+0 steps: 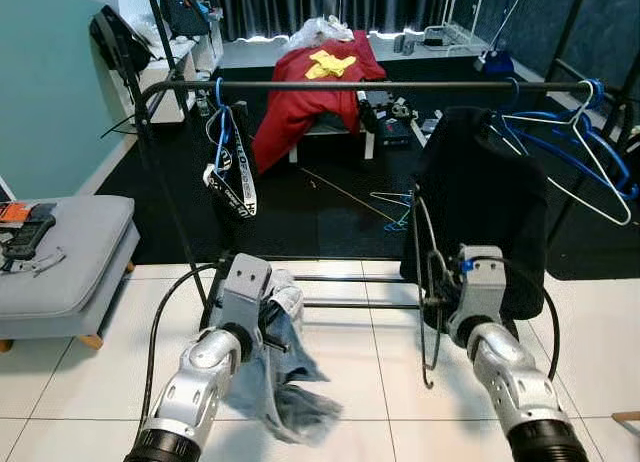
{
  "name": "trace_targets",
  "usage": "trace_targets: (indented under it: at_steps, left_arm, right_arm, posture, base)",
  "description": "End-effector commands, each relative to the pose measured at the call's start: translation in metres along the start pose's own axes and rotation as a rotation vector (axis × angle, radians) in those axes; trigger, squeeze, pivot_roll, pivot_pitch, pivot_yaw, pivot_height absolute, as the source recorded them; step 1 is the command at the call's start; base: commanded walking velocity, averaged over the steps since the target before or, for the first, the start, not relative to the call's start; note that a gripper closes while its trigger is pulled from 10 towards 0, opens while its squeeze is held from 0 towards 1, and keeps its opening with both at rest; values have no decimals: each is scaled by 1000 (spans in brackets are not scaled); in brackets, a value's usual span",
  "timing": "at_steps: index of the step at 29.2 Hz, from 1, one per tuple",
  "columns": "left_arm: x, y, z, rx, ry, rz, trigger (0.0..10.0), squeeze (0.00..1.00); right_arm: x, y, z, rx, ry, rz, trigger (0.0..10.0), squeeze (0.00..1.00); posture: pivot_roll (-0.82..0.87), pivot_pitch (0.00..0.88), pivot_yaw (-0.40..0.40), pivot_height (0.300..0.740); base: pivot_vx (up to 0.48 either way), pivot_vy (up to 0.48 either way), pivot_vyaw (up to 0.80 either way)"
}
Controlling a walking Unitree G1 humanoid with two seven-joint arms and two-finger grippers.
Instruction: Hang hanger
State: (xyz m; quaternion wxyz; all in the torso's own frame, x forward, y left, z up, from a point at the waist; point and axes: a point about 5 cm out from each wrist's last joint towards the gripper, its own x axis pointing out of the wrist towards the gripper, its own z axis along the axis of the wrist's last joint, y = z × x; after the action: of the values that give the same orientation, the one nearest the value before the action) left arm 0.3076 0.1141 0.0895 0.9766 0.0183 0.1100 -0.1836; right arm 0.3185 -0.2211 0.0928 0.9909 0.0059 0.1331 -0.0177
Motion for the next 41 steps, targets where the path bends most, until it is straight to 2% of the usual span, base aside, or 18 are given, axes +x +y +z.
trace_targets:
  at_steps: [1,5,8,11,12,16,23,31,41]
  left_arm:
    - [1,-3,6,1,-30,-3,10000,0]
    - [-3,-1,6,-1,-28,19,10000,0]
    - [-7,6,4,5,-25,90,10000,0]
    - [-9,9,5,3,-36,118,10000,0]
    - [-10,10,6,6,-46,128,10000,0]
    - [-13,9,7,-2,-64,140,10000,0]
    - [-13,4,7,-15,-67,130,10000,0]
    - [-8,-1,14,-2,-77,93,10000,0]
    - [-9,-5,15,17,-79,73,10000,0]
  right_arm:
    - [-1,3,8,22,-44,6,10000,0]
    - [0,9,9,21,-52,39,10000,0]
    - [0,26,1,-23,-46,145,10000,0]
    - [-1,33,-4,-33,-32,178,10000,0]
    - [-2,38,-6,-36,-30,194,10000,0]
    - [-3,47,-9,-49,-23,223,10000,0]
    - [-3,48,-9,-50,-25,233,10000,0]
    - [-5,44,-10,-41,-37,209,10000,0]
    - [-10,44,-13,-41,-49,206,10000,0]
  posture:
    - [-38,51,37,740]
    - [-33,57,13,740]
    - [-12,74,-55,740]
    - [-8,76,-64,740]
    - [4,94,-104,740]
    - [3,102,-112,740]
    - [-6,104,-95,740]
    - [-12,107,-65,740]
    - [-14,107,-53,740]
  base:
    - [0,0,0]
    - [0,0,0]
    - [0,0,0]
    - [0,0,0]
    - [0,0,0]
    - [0,0,0]
    - [159,0,0]
    - [359,0,0]
    - [385,0,0]
